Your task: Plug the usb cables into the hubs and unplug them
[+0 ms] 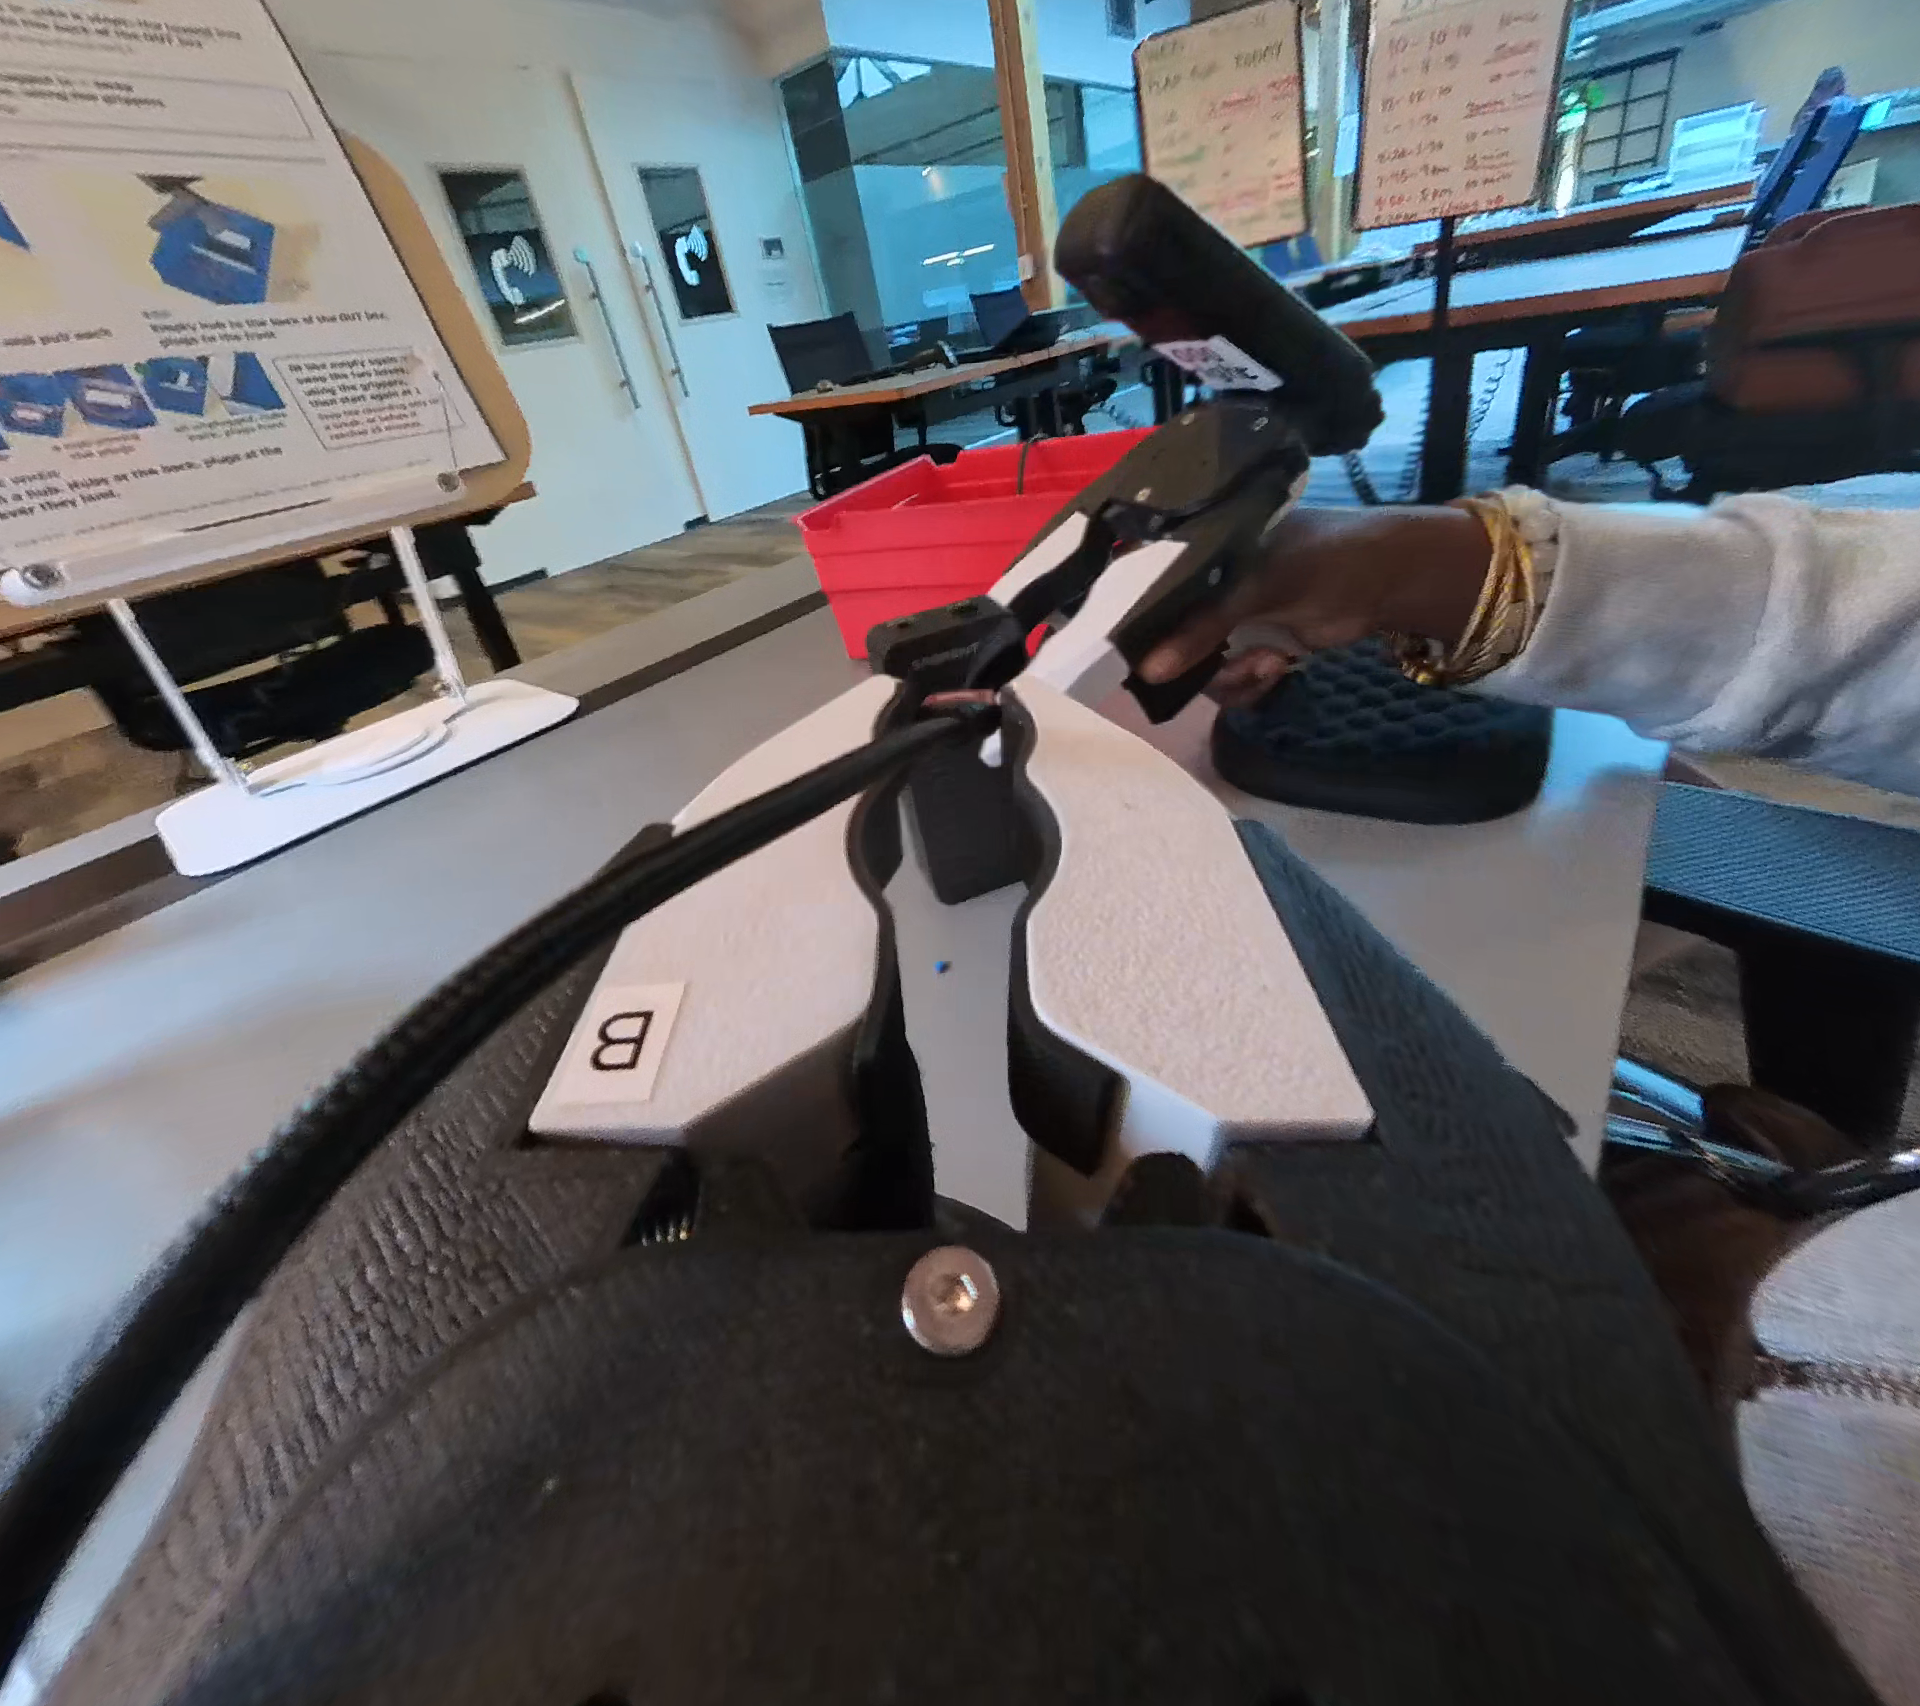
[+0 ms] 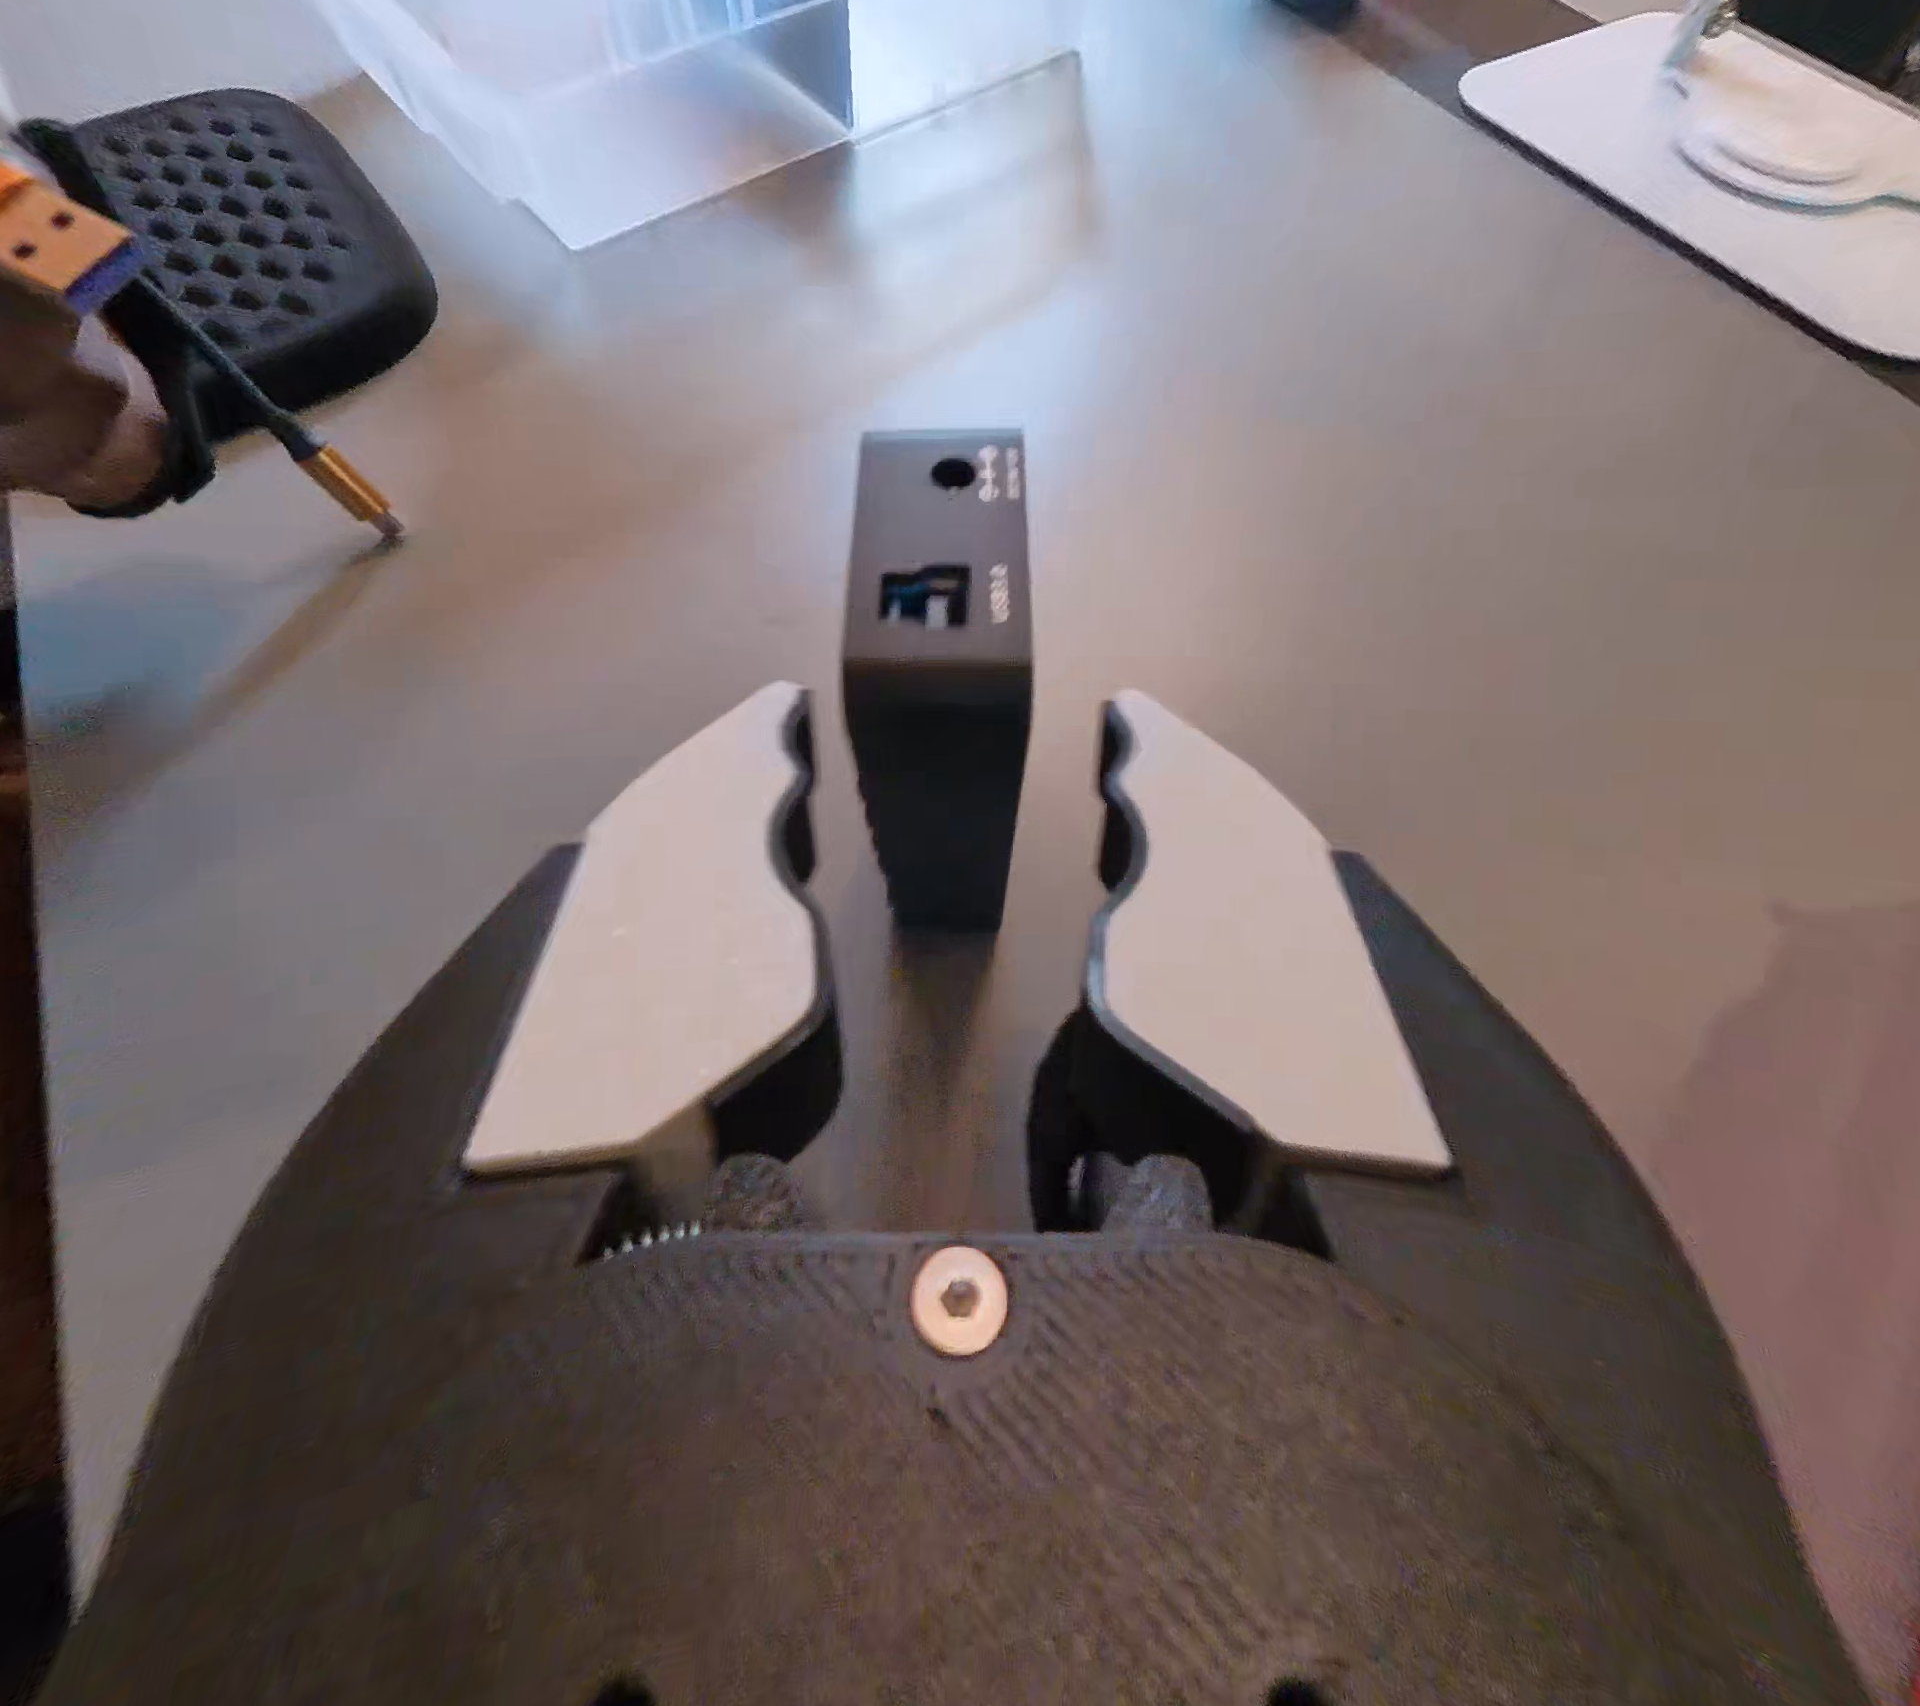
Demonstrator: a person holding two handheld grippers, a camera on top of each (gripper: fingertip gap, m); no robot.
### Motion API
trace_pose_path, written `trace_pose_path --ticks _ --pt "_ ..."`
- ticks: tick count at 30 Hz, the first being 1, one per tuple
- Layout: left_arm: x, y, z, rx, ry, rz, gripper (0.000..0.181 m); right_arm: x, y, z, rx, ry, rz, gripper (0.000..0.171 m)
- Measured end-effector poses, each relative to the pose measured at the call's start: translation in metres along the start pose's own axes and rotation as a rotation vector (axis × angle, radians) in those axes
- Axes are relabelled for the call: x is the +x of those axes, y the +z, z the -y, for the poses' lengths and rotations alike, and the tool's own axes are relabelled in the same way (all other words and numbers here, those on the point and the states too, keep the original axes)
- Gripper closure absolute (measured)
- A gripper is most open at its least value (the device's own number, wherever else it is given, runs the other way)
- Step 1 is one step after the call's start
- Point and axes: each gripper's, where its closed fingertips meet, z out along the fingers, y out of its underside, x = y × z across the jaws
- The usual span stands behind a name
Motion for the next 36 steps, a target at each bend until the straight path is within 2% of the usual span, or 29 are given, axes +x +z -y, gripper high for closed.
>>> trace_pose_path --ticks 2,5,10,16,28,36 --pt "-0.004 0.001 -0.007 -0.029 0.008 0.043 0.165 0.007 0.012 0.004 0.019 -0.011 -0.005 0.142" --pt "-0.016 0.006 -0.012 -0.047 -0.016 0.121 0.165 0.026 0.018 0.013 0.115 0.018 -0.116 0.143" --pt "-0.025 0.007 -0.012 -0.012 -0.056 0.223 0.165 -0.009 -0.009 0.061 0.468 0.422 0.137 0.143" --pt "-0.010 0.010 0.003 0.012 0.151 0.278 0.166 -0.063 -0.020 0.078 0.614 0.473 0.229 0.143" --pt "0.003 0.010 0.010 0.052 0.316 0.266 0.166 -0.085 -0.028 0.080 0.664 0.343 0.127 0.144" --pt "0.005 0.008 0.007 -0.002 0.447 0.222 0.165 -0.090 -0.034 0.082 0.669 0.289 0.135 0.144"
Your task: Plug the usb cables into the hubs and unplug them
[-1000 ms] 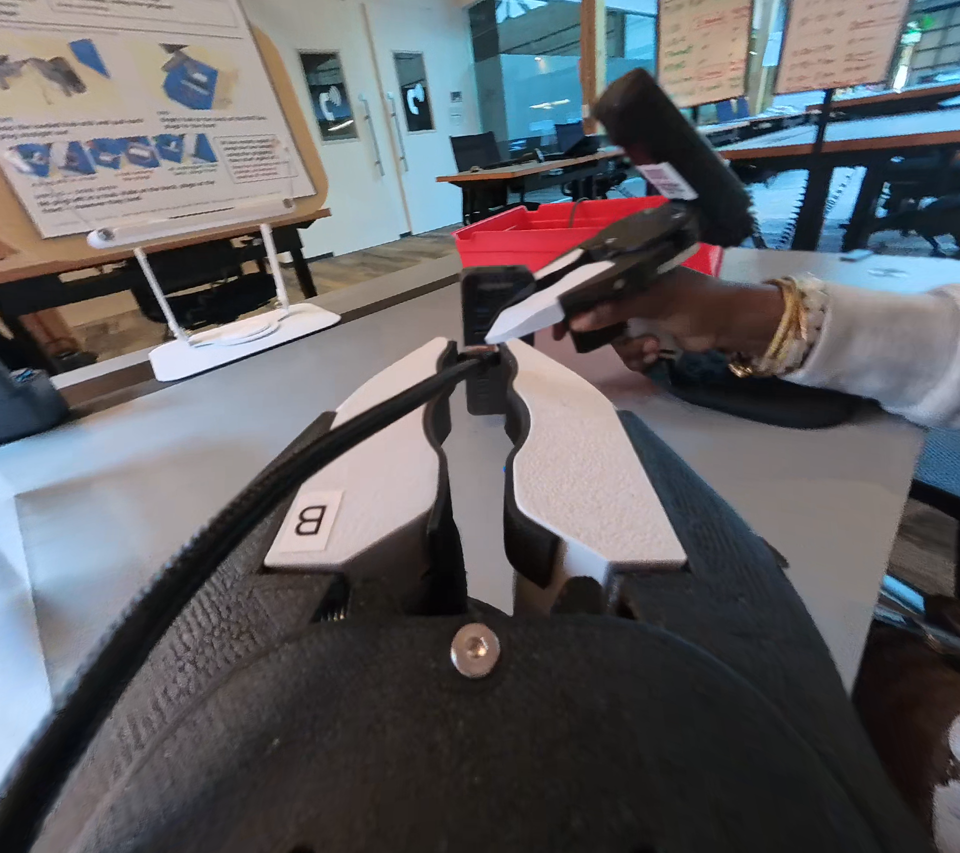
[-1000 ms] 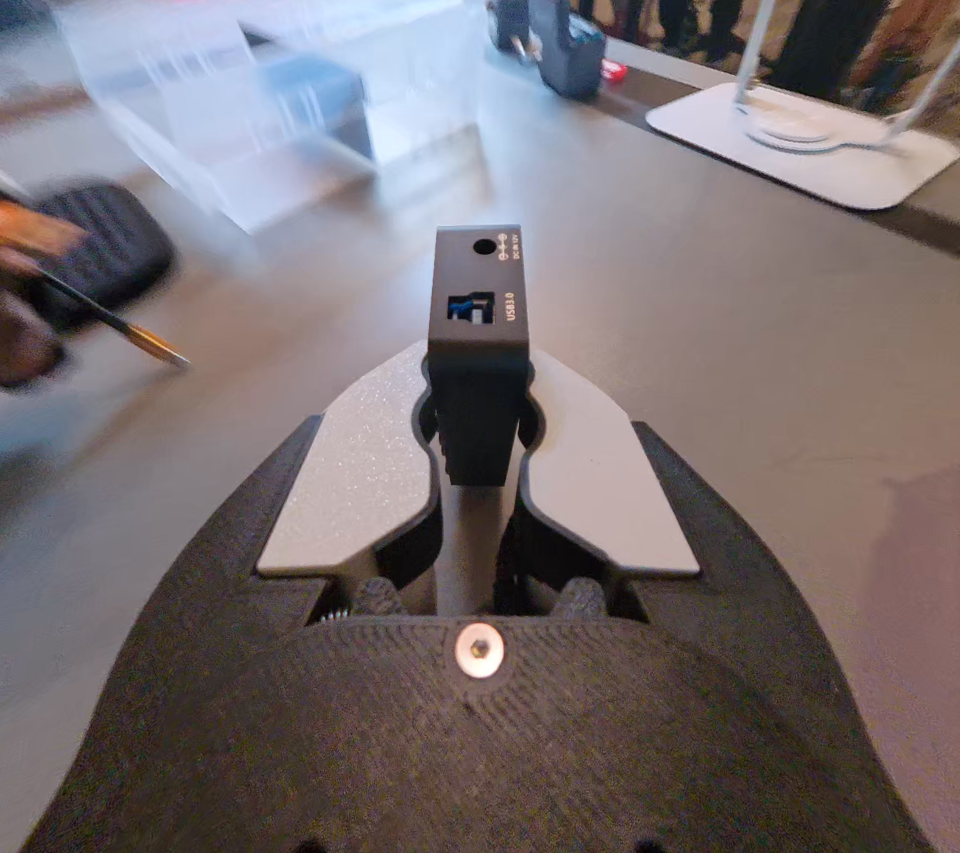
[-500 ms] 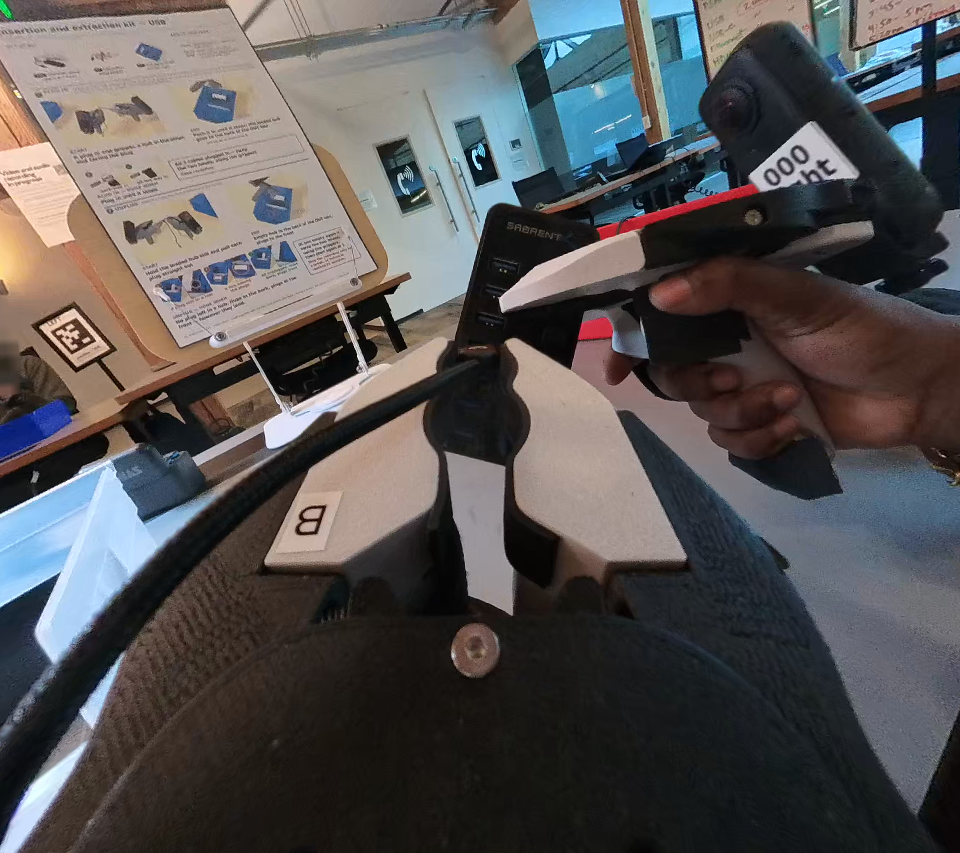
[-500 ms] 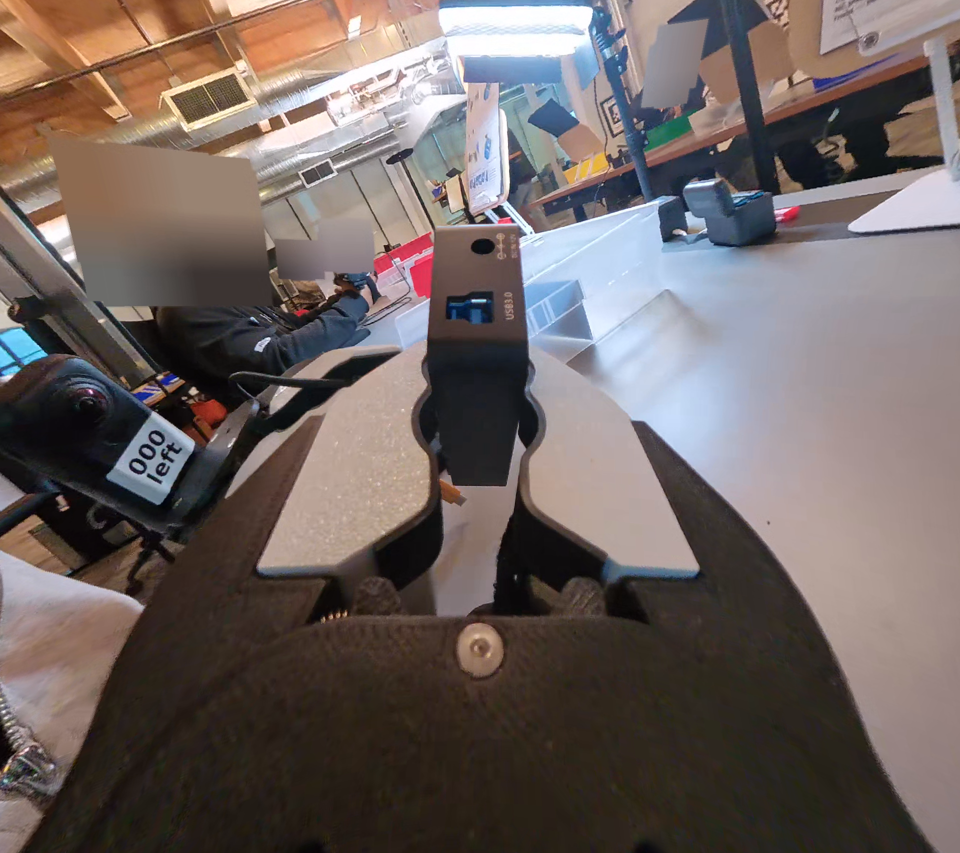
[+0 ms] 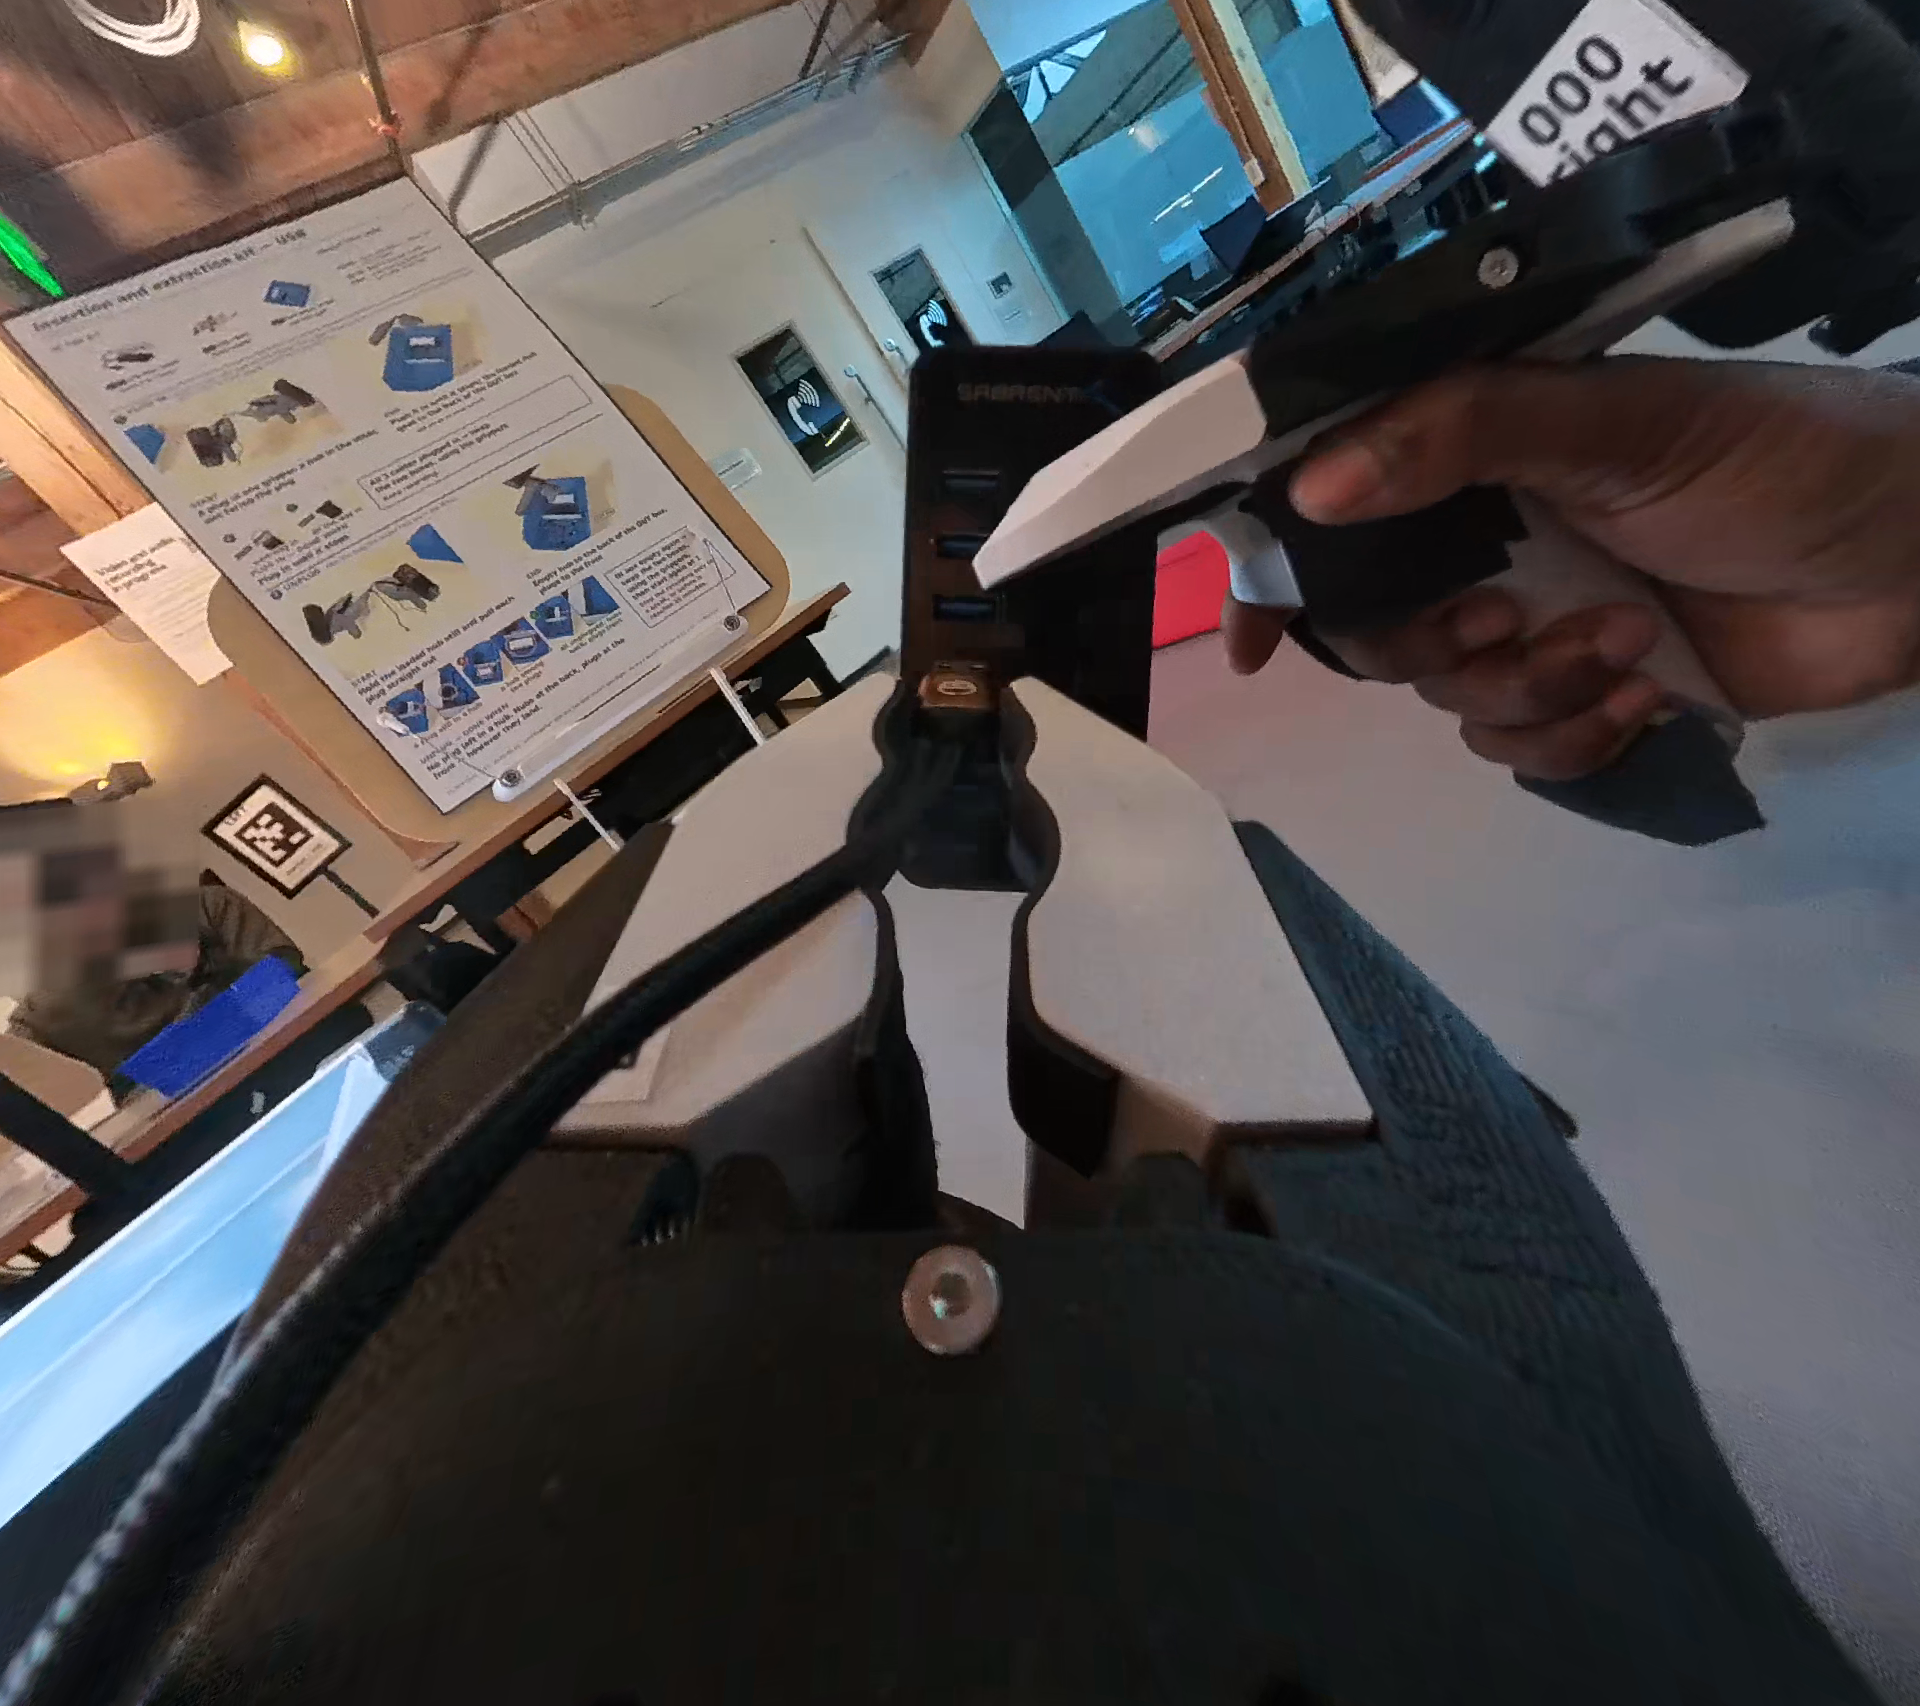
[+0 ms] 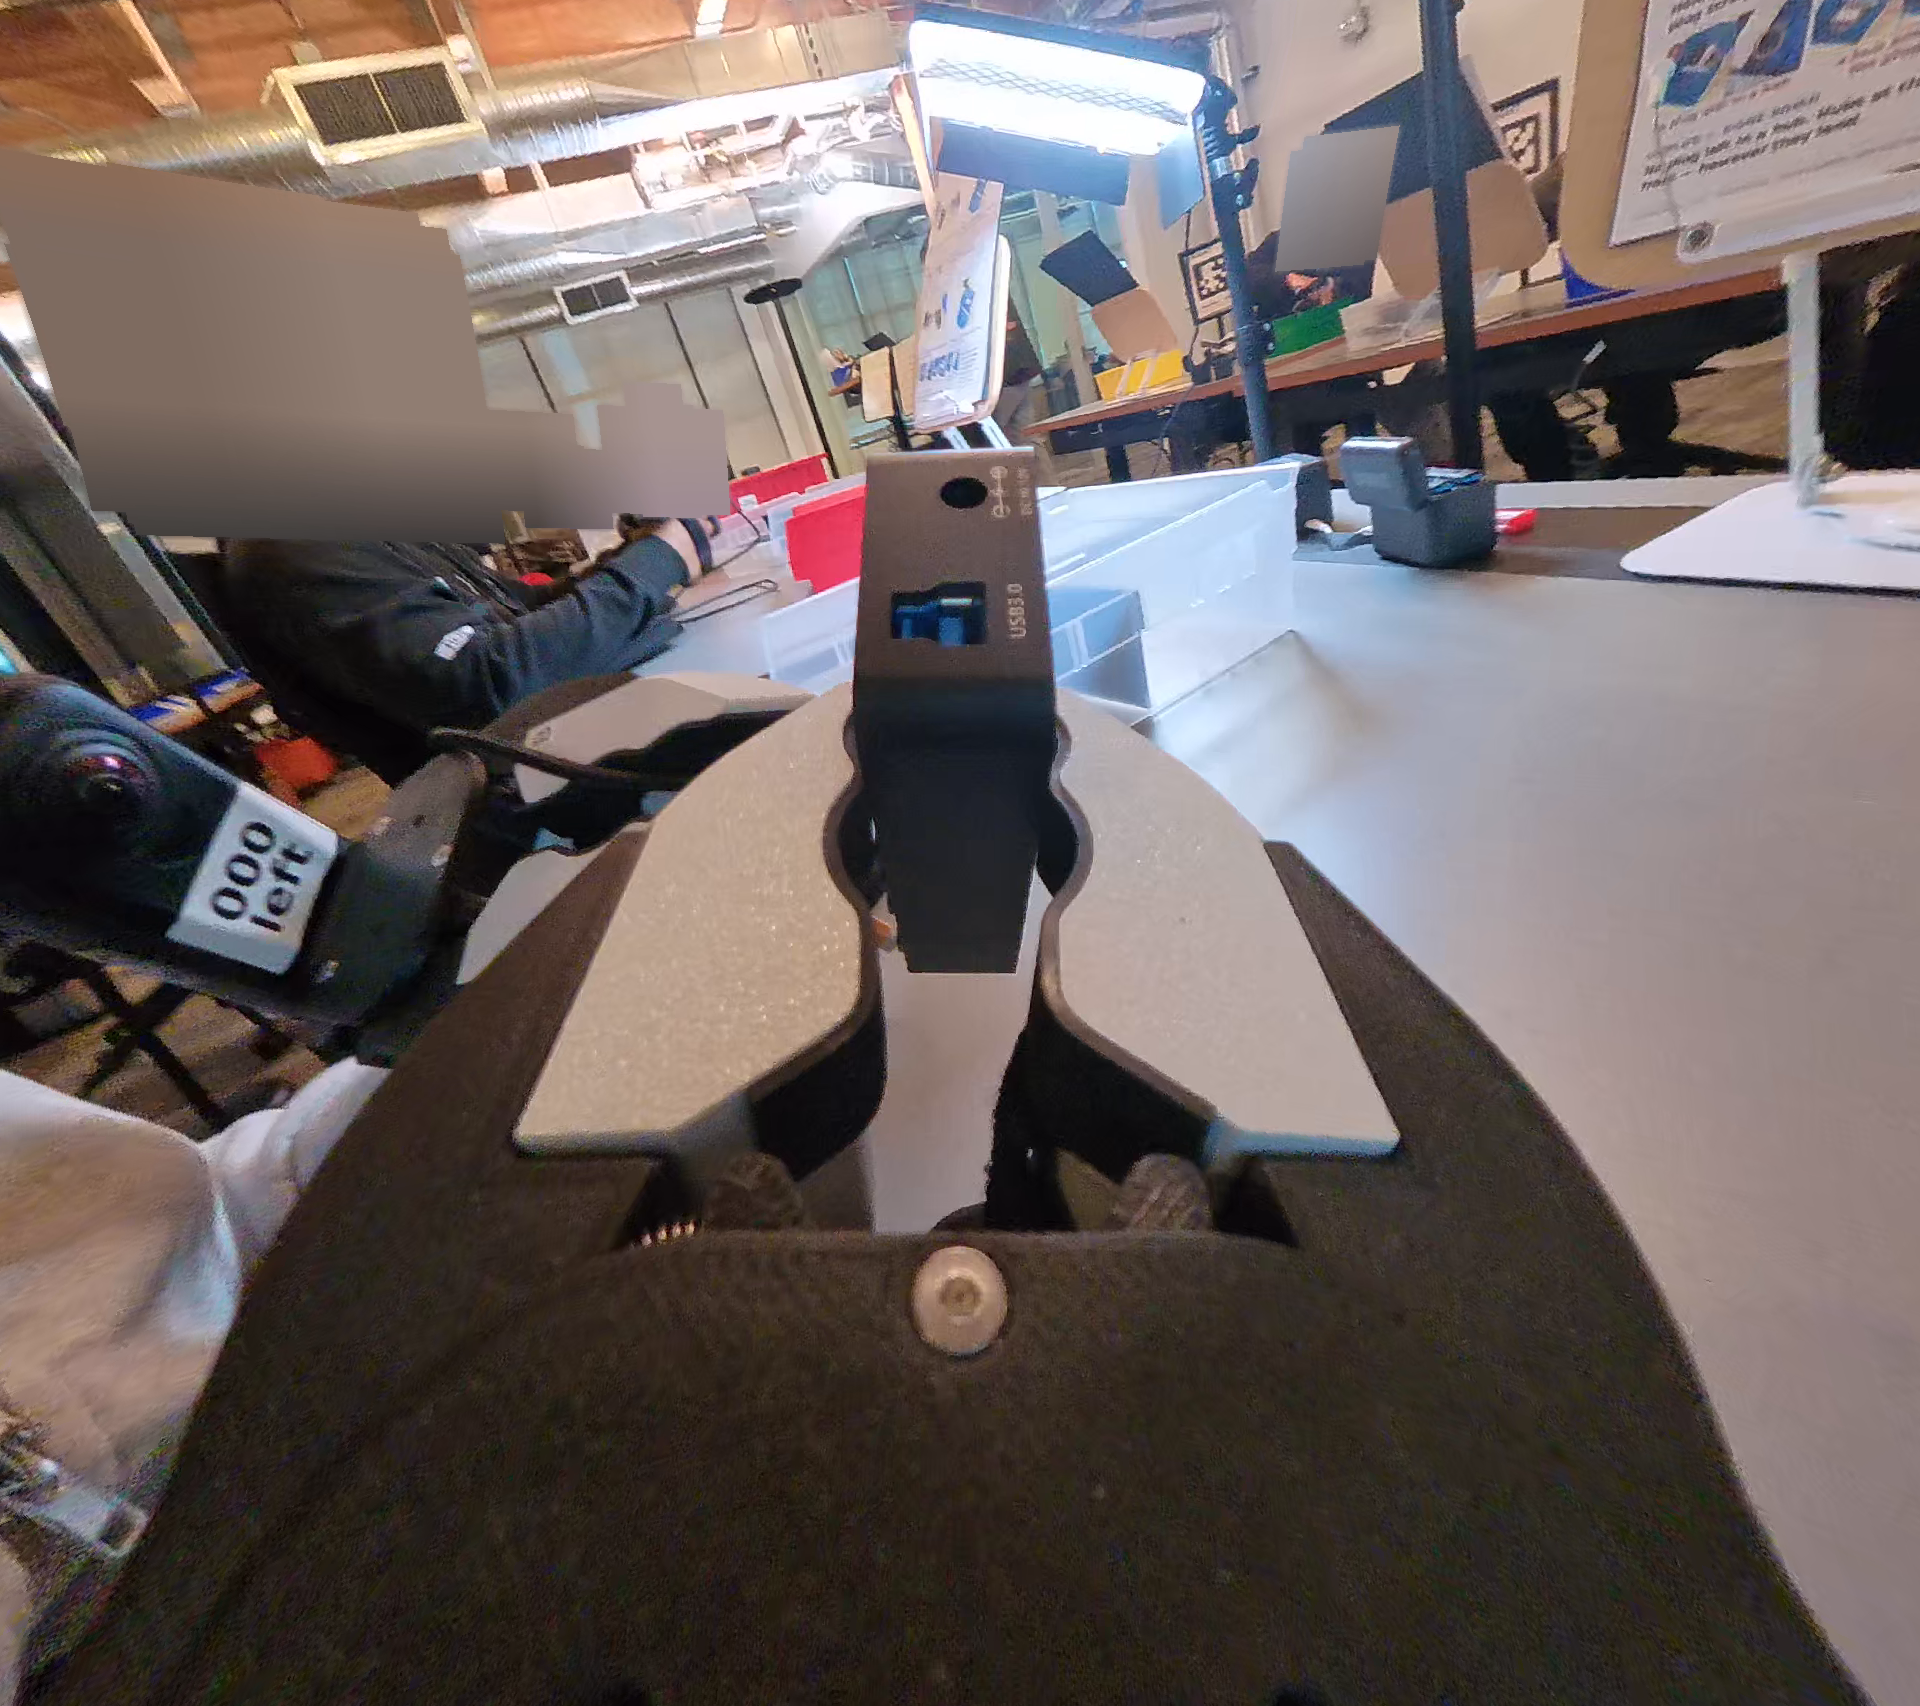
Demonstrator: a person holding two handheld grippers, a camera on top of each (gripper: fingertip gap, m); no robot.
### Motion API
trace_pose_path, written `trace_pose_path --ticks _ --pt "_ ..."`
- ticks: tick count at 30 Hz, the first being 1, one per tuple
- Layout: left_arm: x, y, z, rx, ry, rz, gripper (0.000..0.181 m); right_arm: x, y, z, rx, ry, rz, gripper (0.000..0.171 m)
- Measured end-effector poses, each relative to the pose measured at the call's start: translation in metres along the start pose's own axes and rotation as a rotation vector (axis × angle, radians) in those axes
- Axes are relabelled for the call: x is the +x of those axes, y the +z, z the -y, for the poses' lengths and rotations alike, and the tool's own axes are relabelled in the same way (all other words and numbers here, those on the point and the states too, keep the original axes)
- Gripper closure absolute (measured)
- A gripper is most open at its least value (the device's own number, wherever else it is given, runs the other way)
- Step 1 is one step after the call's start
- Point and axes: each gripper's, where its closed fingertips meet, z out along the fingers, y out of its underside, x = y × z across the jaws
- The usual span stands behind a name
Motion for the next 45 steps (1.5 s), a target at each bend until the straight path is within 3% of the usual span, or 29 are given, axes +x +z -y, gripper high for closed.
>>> trace_pose_path --ticks 9,13,16,22,24,28,32,35,38,41,45 --pt "0.002 0.001 -0.001 -0.022 -0.024 -0.037 0.165 -0.006 -0.001 -0.005 -0.056 -0.309 -0.087 0.143" --pt "0.003 -0.004 0.011 0.080 -0.002 -0.031 0.165 -0.020 -0.004 -0.005 -0.028 -0.160 0.065 0.142" --pt "0.002 -0.007 0.022 0.107 0.066 0.003 0.166 -0.029 -0.007 0.003 0.023 -0.210 0.080 0.142" --pt "0.004 -0.001 0.019 0.113 -0.158 -0.077 0.158 -0.025 -0.004 0.009 -0.011 -0.281 0.033 0.143" --pt "0.020 -0.002 0.025 0.142 -0.320 -0.239 0.139 -0.017 -0.003 0.029 0.026 -0.279 -0.012 0.143" --pt "0.070 -0.033 0.050 0.302 -0.426 -0.702 0.139 0.009 -0.017 0.109 0.179 -0.329 -0.144 0.143" --pt "0.047 -0.047 0.060 0.423 -0.586 -0.747 0.139 0.045 -0.056 0.192 0.316 -0.362 -0.304 0.143" --pt "-0.006 -0.021 0.025 0.259 -0.684 -0.432 0.139 0.087 -0.102 0.238 0.338 -0.527 -0.603 0.143" --pt "-0.046 -0.011 -0.055 -0.186 -0.679 -0.120 0.139 0.144 -0.153 0.251 0.180 -0.663 -1.013 0.143" --pt "-0.053 -0.020 -0.093 -0.430 -0.553 -0.056 0.139 0.192 -0.193 0.241 -0.029 -0.737 -1.323 0.142" --pt "-0.056 -0.022 -0.105 -0.540 -0.430 0.014 0.139 0.237 -0.219 0.216 -0.228 -0.752 -1.508 0.143"
